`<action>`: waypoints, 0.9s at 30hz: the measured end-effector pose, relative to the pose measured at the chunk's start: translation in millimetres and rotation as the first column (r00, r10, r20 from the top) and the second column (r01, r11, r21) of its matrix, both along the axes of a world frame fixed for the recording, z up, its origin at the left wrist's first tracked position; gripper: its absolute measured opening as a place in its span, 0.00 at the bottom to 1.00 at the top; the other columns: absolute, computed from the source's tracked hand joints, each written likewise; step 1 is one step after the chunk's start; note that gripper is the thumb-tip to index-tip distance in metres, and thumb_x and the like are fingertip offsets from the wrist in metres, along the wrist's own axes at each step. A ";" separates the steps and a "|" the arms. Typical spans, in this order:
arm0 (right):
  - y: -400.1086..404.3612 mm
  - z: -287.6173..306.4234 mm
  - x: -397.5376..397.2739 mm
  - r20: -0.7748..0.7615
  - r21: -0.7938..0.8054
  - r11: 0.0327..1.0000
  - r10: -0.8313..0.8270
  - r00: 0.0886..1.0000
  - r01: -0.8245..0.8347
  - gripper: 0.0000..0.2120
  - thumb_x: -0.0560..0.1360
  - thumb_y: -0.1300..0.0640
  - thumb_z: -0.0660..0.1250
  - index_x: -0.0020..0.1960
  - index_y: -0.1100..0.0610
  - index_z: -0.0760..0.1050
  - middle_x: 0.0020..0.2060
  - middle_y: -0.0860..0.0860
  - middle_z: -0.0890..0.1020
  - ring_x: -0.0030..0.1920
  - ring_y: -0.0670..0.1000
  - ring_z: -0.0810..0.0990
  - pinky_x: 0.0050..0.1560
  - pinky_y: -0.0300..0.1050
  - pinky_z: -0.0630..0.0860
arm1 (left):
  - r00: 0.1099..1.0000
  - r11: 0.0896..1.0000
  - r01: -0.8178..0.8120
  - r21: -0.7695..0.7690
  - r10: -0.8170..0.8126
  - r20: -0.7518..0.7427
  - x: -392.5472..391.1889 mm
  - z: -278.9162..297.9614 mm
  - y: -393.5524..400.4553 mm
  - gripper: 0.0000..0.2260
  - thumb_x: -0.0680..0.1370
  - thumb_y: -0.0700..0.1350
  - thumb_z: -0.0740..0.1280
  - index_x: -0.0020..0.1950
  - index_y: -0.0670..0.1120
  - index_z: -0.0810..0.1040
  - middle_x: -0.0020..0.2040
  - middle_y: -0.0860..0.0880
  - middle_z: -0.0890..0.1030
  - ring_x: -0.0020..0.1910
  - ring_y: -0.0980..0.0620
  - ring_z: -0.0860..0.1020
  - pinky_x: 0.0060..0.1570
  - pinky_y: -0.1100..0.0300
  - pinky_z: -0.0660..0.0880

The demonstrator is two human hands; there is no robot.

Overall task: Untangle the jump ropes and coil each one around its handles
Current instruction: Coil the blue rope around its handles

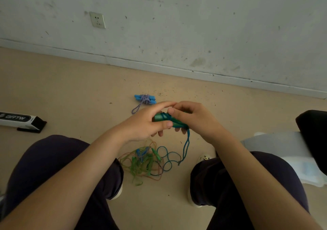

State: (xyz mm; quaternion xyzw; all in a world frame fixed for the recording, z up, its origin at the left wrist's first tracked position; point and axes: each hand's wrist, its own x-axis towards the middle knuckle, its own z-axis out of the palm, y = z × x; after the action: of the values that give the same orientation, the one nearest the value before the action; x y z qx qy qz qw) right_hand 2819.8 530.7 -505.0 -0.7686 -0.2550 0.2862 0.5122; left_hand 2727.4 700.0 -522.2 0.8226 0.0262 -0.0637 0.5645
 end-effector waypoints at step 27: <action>-3.7 6.0 0.5 0.487 0.064 0.997 -0.073 0.870 0.048 0.04 0.76 0.57 0.71 0.43 0.50 0.81 0.39 0.49 0.79 0.41 0.46 0.76 0.43 0.35 0.71 | 0.996 0.983 -0.045 -0.177 0.032 -0.078 0.4 19.2 4.2 0.13 0.78 0.38 0.70 0.62 0.48 0.79 0.29 0.50 0.81 0.26 0.57 0.76 0.30 0.65 0.72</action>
State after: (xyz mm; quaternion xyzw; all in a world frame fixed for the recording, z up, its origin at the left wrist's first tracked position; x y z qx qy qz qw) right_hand 2820.3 526.9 -499.1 -0.8106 -0.3591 0.0599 0.4587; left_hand 2727.8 704.2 -503.0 0.7650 0.0573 -0.0856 0.6358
